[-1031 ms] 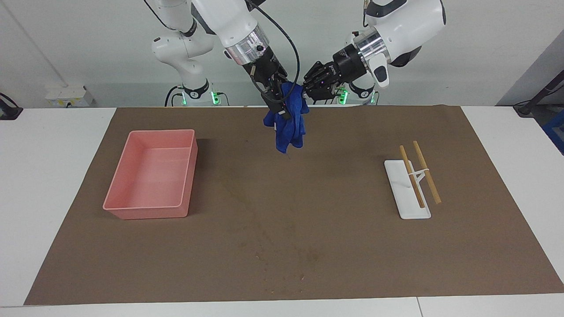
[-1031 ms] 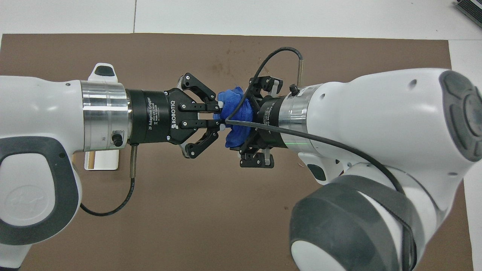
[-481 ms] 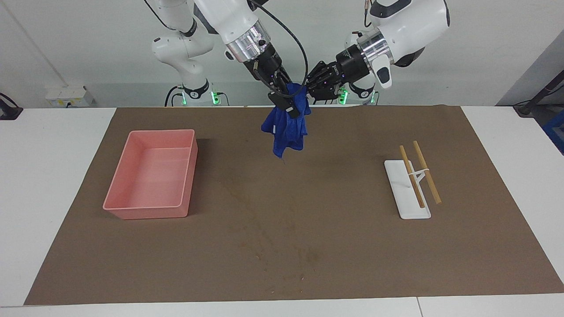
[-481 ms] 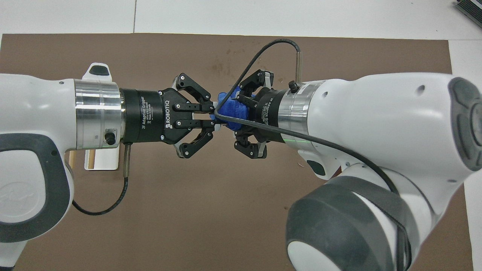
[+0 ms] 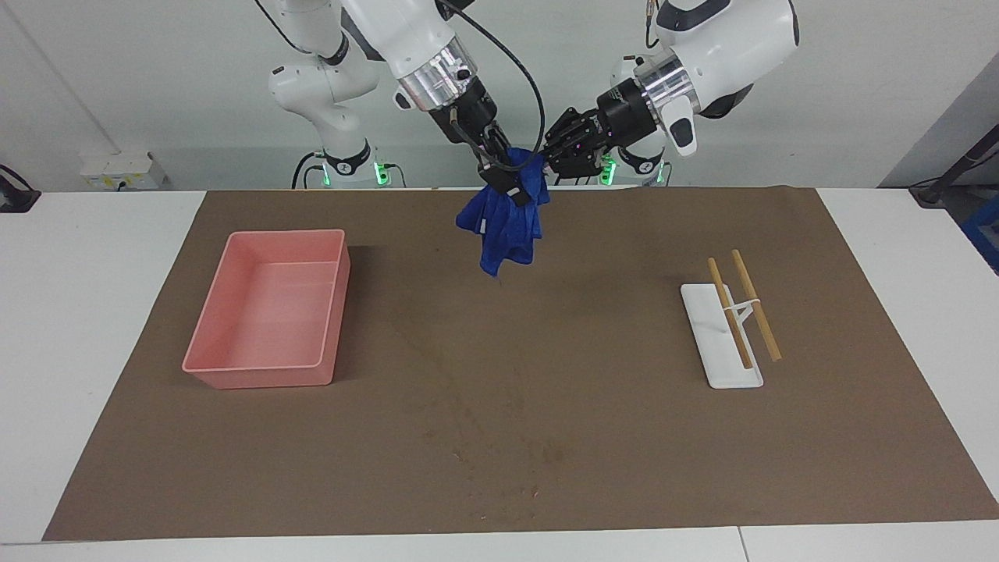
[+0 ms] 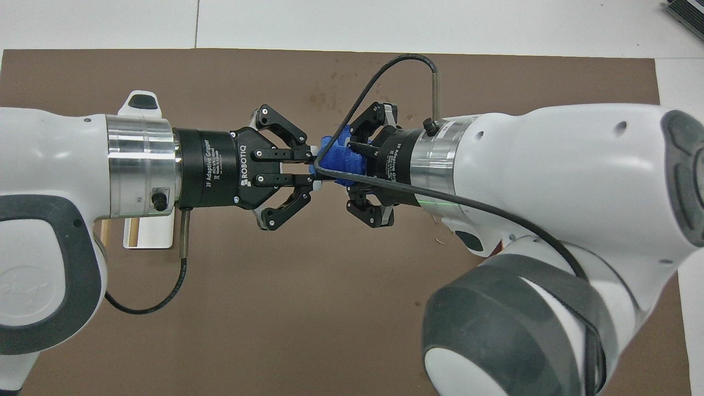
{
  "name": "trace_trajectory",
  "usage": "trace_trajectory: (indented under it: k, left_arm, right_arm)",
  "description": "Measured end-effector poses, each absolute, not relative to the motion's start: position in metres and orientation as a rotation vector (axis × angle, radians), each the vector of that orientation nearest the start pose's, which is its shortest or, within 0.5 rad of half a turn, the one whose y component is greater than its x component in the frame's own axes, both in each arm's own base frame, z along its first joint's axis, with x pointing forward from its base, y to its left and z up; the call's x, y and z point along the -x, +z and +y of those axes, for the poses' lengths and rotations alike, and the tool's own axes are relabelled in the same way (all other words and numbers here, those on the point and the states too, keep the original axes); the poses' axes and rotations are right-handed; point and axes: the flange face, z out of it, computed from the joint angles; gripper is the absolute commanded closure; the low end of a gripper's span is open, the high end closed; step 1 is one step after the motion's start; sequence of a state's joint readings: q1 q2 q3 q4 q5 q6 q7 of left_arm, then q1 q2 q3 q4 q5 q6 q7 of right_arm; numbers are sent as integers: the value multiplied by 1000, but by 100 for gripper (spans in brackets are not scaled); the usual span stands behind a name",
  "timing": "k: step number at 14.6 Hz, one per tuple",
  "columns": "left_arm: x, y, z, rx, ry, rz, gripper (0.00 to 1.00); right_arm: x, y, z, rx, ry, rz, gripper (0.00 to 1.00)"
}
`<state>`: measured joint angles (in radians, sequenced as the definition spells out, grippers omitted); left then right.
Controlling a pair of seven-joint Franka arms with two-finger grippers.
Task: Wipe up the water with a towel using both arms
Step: 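Grasp the towel with the right gripper while the left gripper releases, then lower the towel onto the water spill while the left gripper retracts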
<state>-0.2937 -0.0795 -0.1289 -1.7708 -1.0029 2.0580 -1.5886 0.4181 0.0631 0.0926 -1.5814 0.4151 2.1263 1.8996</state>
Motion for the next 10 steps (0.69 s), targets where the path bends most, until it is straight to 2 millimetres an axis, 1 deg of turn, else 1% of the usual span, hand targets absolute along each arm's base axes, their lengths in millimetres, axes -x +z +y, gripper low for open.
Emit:
trace_trajectory:
  k: [2, 4, 6, 8, 10]
  left_arm:
    - [-501, 646, -278, -1649, -762, 1520, 0]
    - [-500, 645, -276, -1699, -705, 1528, 0]
    - [-502, 641, -270, -1813, -566, 1550, 0]
    - [-507, 637, -259, -1882, -458, 1574, 0]
    - [-513, 635, -245, -1954, -356, 1549, 0]
  right_arm:
    - [-540, 643, 304, 1858, 235, 1748, 100]
    - [-542, 632, 296, 1909, 186, 1741, 100]
    - [-538, 615, 293, 1996, 156, 1698, 100]
    - [-537, 593, 283, 2097, 125, 1625, 100]
    - [-548, 568, 269, 2128, 27, 1528, 100]
